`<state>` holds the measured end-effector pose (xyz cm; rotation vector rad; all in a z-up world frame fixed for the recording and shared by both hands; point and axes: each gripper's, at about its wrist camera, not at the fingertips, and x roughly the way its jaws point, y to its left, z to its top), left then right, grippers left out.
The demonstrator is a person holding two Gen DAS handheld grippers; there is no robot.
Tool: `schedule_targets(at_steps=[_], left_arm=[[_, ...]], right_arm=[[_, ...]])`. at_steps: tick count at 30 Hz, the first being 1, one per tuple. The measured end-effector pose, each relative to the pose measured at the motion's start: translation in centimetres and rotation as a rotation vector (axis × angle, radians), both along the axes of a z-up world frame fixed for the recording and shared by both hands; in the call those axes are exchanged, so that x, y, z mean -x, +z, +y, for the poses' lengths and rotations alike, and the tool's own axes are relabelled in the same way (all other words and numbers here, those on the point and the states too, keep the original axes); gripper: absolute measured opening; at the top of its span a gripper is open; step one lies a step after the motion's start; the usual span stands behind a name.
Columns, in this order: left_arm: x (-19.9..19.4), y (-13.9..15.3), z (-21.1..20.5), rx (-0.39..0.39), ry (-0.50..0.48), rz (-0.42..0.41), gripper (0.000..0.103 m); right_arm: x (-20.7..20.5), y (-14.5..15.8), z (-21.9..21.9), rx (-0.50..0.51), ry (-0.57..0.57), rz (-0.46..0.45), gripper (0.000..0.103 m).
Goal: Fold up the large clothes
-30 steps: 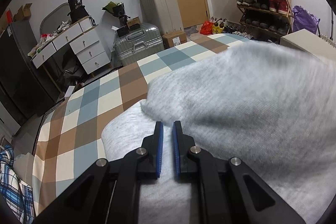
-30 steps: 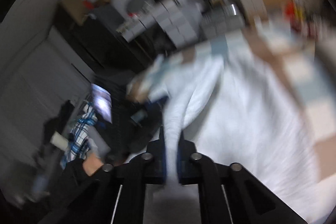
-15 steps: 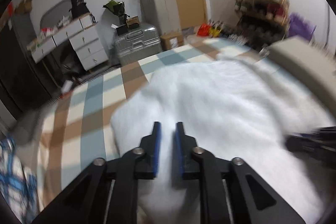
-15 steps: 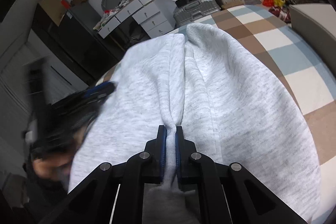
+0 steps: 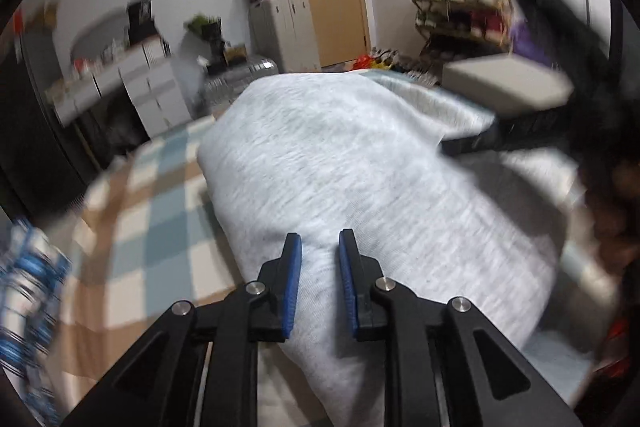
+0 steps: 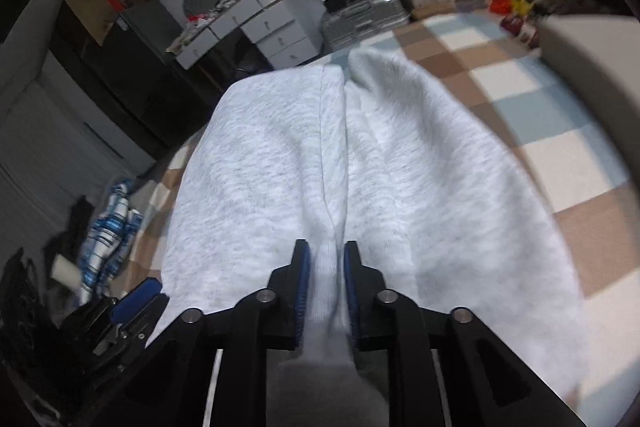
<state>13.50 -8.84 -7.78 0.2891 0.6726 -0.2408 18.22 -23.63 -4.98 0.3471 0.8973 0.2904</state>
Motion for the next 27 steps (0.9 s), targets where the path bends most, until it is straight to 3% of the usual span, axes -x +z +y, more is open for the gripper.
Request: schedule_targets(at_steps=[2, 7, 10, 12, 14, 17, 19, 20, 21, 23, 24, 25, 26, 27], left_arm=[[0.0, -0.4, -0.5, -0.027, 0.012, -0.025, 0.016], [-0.9, -0.4, 0.7, 0.074, 0.032, 0.003, 0.016], [-1.0, -0.3, 0.9, 0.093, 0.030, 0.012, 0.016], [-0.8, -0.3, 0.6, 0.096, 0.028, 0.013, 0.016], [-0.8, -0.3, 0.8, 0.121, 0.030, 0.023, 0.015], [-0.7, 0.2, 1.5, 0.169, 0.024, 0.068, 0.015], [-0.3, 1.5, 2.7, 0.262, -0.011, 0.142, 0.015], [0.2, 2.4, 3.4, 0.354, -0.070, 0.180, 0.015], [0.9, 3.0, 3.8, 0.405, -0.108, 0.180, 0.016], [2.2, 3.6, 3.5, 0.409, -0.139, 0.141, 0.027], [2.4, 3.0, 2.9, 0.378, -0.146, 0.147, 0.045], [2.0, 1.1, 1.8, 0.323, -0.160, 0.207, 0.049], [2.0, 0.0, 1.1, 0.291, -0.158, 0.210, 0.049], [2.7, -0.6, 0.5, 0.261, -0.165, 0.149, 0.052]], right_arm=[[2.3, 2.7, 0.4, 0.087, -0.022, -0.090, 0.034], [5.0, 5.9, 0.7, 0.046, 0.108, -0.209, 0.043], [4.2, 3.9, 1.9, 0.038, 0.184, -0.158, 0.041], [3.1, 1.5, 2.6, 0.014, 0.230, -0.080, 0.028], [2.1, -0.5, 3.1, 0.036, 0.238, -0.036, 0.027], [2.5, -1.5, 3.2, 0.075, 0.280, -0.093, 0.027], [2.4, -1.4, 2.9, 0.059, 0.273, -0.067, 0.027], [2.4, -1.4, 2.8, 0.052, 0.271, -0.061, 0.027], [2.4, -1.4, 2.7, 0.050, 0.271, -0.061, 0.027], [2.3, -1.4, 2.4, 0.042, 0.271, -0.061, 0.027], [2.3, -1.4, 2.3, 0.035, 0.271, -0.060, 0.027], [2.3, -1.5, 2.5, 0.030, 0.271, -0.059, 0.027], [2.3, -1.5, 2.4, 0.022, 0.271, -0.058, 0.027], [2.2, -1.5, 2.3, 0.013, 0.272, -0.055, 0.027]])
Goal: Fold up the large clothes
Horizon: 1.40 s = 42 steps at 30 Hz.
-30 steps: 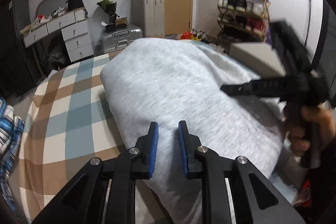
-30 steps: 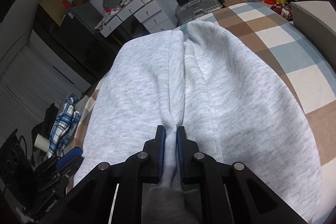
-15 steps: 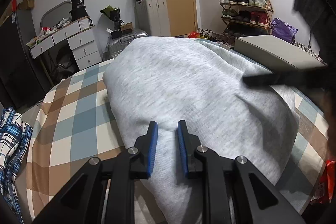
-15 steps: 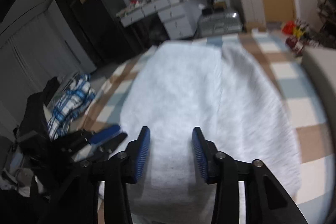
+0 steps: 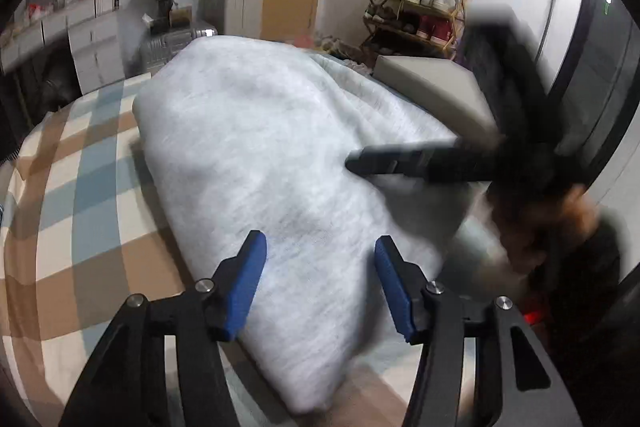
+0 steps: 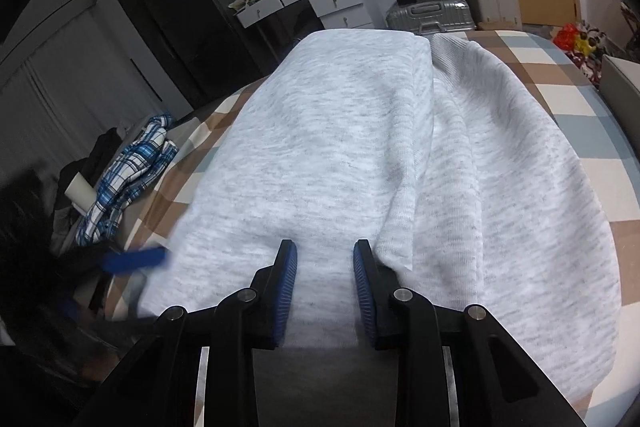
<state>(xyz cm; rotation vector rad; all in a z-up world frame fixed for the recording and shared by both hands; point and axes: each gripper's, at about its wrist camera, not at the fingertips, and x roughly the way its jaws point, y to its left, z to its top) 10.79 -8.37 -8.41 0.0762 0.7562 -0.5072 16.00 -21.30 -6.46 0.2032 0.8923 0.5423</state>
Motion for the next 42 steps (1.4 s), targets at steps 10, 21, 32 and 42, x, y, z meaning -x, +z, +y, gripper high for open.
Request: schedule_targets(at_steps=[10, 21, 32, 42], left_arm=[[2.1, 2.1, -0.3, 0.030, 0.046, -0.031, 0.067], [-0.5, 2.2, 5.2, 0.174, 0.266, -0.027, 0.068], [-0.9, 1.3, 4.8, 0.097, 0.210, 0.015, 0.068], [-0.5, 1.1, 4.9, 0.050, 0.204, -0.032, 0.068]], right_arm=[[1.8, 5.3, -6.6, -0.006, -0.238, -0.105, 0.086], [-2.2, -0.8, -6.9, 0.150, -0.359, 0.167, 0.053], [4.9, 1.7, -4.0, 0.141, -0.305, 0.158, 0.052], [0.7, 3.4, -3.0, -0.151, -0.193, 0.088, 0.072]])
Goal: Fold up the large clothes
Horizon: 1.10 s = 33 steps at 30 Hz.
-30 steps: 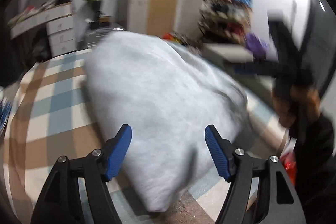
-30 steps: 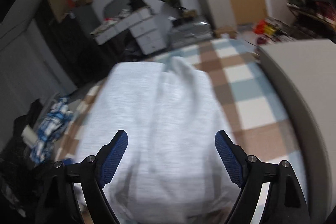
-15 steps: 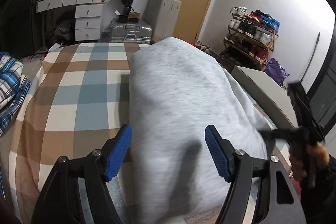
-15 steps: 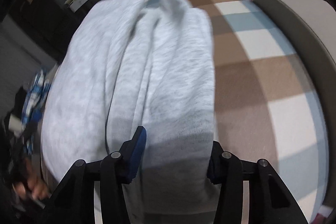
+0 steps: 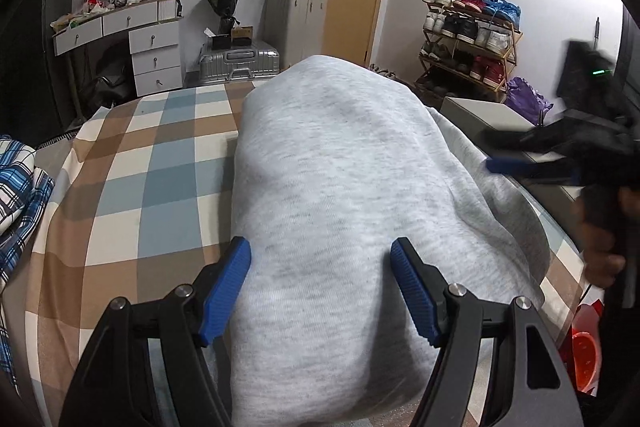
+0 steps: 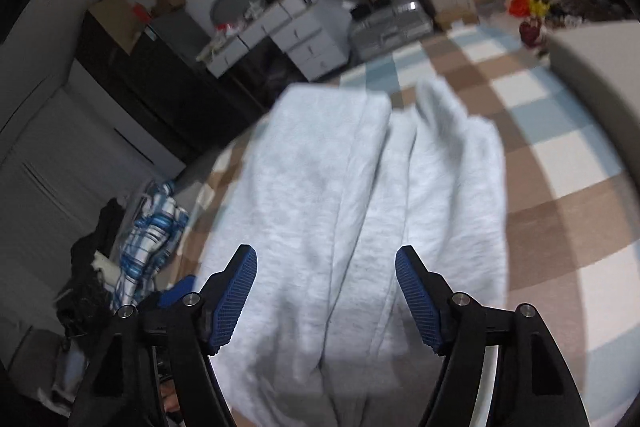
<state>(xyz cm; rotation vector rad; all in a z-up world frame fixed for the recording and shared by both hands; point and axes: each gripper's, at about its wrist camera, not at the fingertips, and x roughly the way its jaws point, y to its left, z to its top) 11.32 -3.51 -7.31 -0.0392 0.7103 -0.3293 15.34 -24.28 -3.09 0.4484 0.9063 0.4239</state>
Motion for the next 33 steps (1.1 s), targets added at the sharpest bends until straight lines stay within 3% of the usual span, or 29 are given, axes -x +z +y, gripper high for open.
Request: schedule_targets(at_steps=[2, 4, 8, 11, 15, 22, 29, 33], left_arm=[[-0.1, 0.0, 0.1, 0.002, 0.000, 0.002, 0.068], [-0.1, 0.0, 0.0, -0.002, 0.000, 0.000, 0.068], [-0.2, 0.0, -0.1, -0.005, -0.002, -0.001, 0.069], [-0.2, -0.1, 0.0, -0.003, -0.002, 0.003, 0.069], [0.0, -0.2, 0.0, -0.002, -0.004, -0.001, 0.069], [-0.3, -0.5, 0.1, 0.006, -0.018, -0.006, 0.073], [-0.4, -0.5, 0.2, 0.011, -0.012, 0.005, 0.074], [-0.3, -0.5, 0.1, 0.007, -0.007, 0.001, 0.074]], right_arm=[[-1.2, -2.1, 1.0, -0.019, 0.018, 0.069, 0.074], [-2.1, -3.2, 1.3, -0.027, 0.010, 0.063, 0.075], [-3.9, -2.9, 2.0, -0.108, 0.002, 0.024, 0.075], [-4.4, -3.2, 2.1, -0.082, -0.014, 0.046, 0.073], [-2.0, -3.3, 0.2, -0.057, -0.041, 0.047, 0.073], [1.0, -5.2, -2.3, -0.296, 0.045, 0.088, 0.073], [-3.6, -5.5, -2.1, -0.394, 0.042, 0.076, 0.075], [-4.5, -4.8, -1.2, -0.407, 0.060, 0.055, 0.059]])
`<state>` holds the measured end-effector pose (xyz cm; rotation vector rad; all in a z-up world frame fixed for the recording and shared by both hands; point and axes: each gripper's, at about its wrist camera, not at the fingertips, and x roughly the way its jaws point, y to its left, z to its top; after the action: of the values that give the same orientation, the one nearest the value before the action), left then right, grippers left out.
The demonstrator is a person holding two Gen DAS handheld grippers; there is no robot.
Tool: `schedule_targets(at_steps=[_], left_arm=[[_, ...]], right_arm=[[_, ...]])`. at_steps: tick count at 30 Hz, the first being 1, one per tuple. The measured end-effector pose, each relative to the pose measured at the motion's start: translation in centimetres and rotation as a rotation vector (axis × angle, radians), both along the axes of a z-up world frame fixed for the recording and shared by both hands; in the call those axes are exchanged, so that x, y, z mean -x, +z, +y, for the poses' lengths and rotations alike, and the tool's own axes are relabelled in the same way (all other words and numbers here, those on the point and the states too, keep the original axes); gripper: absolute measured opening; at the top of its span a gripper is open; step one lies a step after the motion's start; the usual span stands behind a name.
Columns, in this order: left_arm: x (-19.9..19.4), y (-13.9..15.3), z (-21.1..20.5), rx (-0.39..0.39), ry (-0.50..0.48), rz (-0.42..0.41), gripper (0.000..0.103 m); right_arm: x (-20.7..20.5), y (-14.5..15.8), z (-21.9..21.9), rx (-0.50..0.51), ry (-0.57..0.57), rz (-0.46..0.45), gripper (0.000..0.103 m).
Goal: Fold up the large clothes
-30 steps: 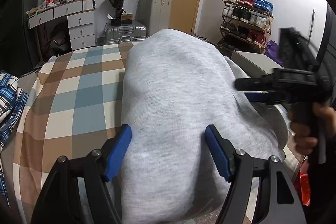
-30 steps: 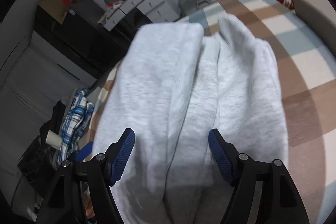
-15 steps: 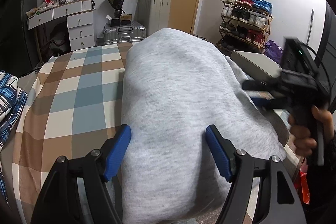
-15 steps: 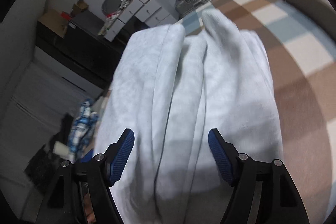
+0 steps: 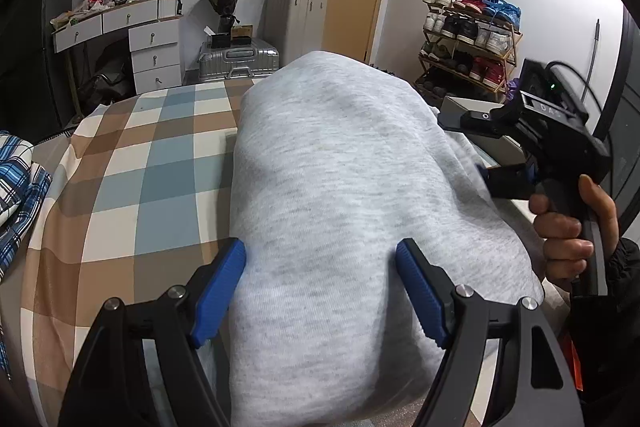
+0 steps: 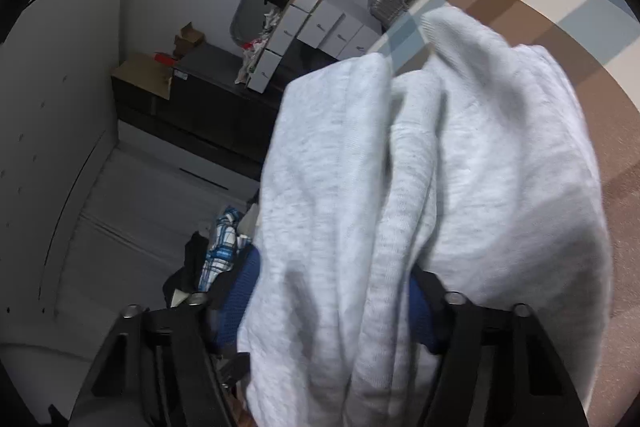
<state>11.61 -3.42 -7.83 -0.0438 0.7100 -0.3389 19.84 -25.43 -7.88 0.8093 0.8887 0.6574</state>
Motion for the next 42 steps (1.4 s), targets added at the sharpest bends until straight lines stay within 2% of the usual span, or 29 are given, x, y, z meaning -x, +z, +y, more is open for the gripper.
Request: schedule_targets(at_steps=[3, 4, 5, 6, 7, 9, 10, 12, 14, 15, 18, 19, 22, 24, 26, 29, 32, 33, 34, 37, 39, 40, 42], left_arm=[[0.0, 0.0, 0.0, 0.004, -0.001, 0.001, 0.074], [0.0, -0.1, 0.0, 0.004, -0.003, 0.002, 0.074], [0.0, -0.1, -0.1, 0.000, -0.005, 0.001, 0.074], [0.0, -0.1, -0.1, -0.004, -0.007, -0.001, 0.074], [0.0, -0.1, -0.1, -0.008, -0.009, -0.003, 0.074], [0.0, -0.1, -0.1, -0.009, -0.011, -0.006, 0.074], [0.1, 0.0, 0.0, -0.003, -0.009, -0.001, 0.074], [0.1, 0.3, 0.5, 0.016, 0.000, 0.016, 0.074], [0.3, 1.2, 1.5, 0.094, 0.013, 0.042, 0.074], [0.6, 2.1, 2.3, 0.156, 0.014, 0.039, 0.074], [1.8, 4.7, 3.7, 0.290, -0.011, -0.013, 0.074], [2.4, 6.0, 3.9, 0.323, -0.028, -0.046, 0.074], [3.3, 8.0, 3.4, 0.314, -0.057, -0.106, 0.074], [3.4, 8.5, 2.5, 0.275, -0.077, -0.127, 0.074], [3.1, 8.1, 1.5, 0.231, -0.090, -0.133, 0.074], [2.4, 6.9, 0.3, 0.228, -0.107, -0.075, 0.074], [3.0, 7.0, -0.8, 0.283, -0.193, -0.051, 0.074], [3.4, 7.2, -1.2, 0.272, -0.230, -0.053, 0.074], [4.1, 7.3, -2.3, 0.227, -0.282, -0.060, 0.074], [5.7, 6.5, -4.9, 0.063, -0.362, -0.098, 0.074], [5.8, 5.3, -6.1, -0.015, -0.380, -0.081, 0.074], [5.6, 4.6, -6.3, -0.030, -0.388, -0.055, 0.074], [4.7, 3.2, -6.6, -0.017, -0.400, 0.000, 0.074]], right_arm=[[1.1, 1.1, 1.0, 0.055, -0.004, -0.092, 0.059], [1.1, 0.9, 1.3, 0.086, -0.014, -0.097, 0.057], [0.8, 0.4, 1.5, 0.123, -0.029, -0.069, 0.050], [0.4, -0.2, 1.7, 0.154, -0.042, -0.034, 0.036], [-0.1, -0.8, 1.9, 0.177, -0.056, 0.001, 0.032], [-0.3, -0.6, 2.3, 0.187, -0.068, -0.003, 0.016], [-0.2, 0.1, 2.6, 0.207, -0.064, -0.022, 0.011], [0.5, 2.3, 3.3, 0.240, -0.057, -0.087, 0.009], [1.9, 6.4, 4.2, 0.241, -0.022, -0.214, 0.008], [2.4, 8.3, 4.7, 0.259, -0.010, -0.265, 0.008], [4.6, 13.9, 6.4, 0.310, 0.031, -0.416, 0.008], [4.9, 14.8, 6.6, 0.311, 0.046, -0.436, 0.008], [5.7, 16.9, 5.9, 0.342, 0.080, -0.481, 0.008], [5.8, 16.8, 4.4, 0.370, 0.069, -0.461, 0.008], [5.4, 16.1, 3.0, 0.379, 0.049, -0.404, 0.008], [4.4, 14.3, 1.1, 0.335, 0.026, -0.288, 0.008], [2.2, 13.0, 0.6, 0.255, 0.015, -0.148, 0.009], [1.6, 12.6, 0.4, 0.224, 0.012, -0.111, 0.009], [1.0, 12.5, 0.3, 0.214, 0.010, -0.086, 0.009], [0.5, 12.5, 0.6, 0.335, -0.007, -0.113, 0.009], [0.6, 11.6, 0.3, 0.431, -0.024, -0.116, 0.011], [0.6, 10.9, 0.0, 0.472, -0.031, -0.120, 0.012], [0.4, 8.1, -1.5, 0.514, -0.043, -0.075, 0.023]])
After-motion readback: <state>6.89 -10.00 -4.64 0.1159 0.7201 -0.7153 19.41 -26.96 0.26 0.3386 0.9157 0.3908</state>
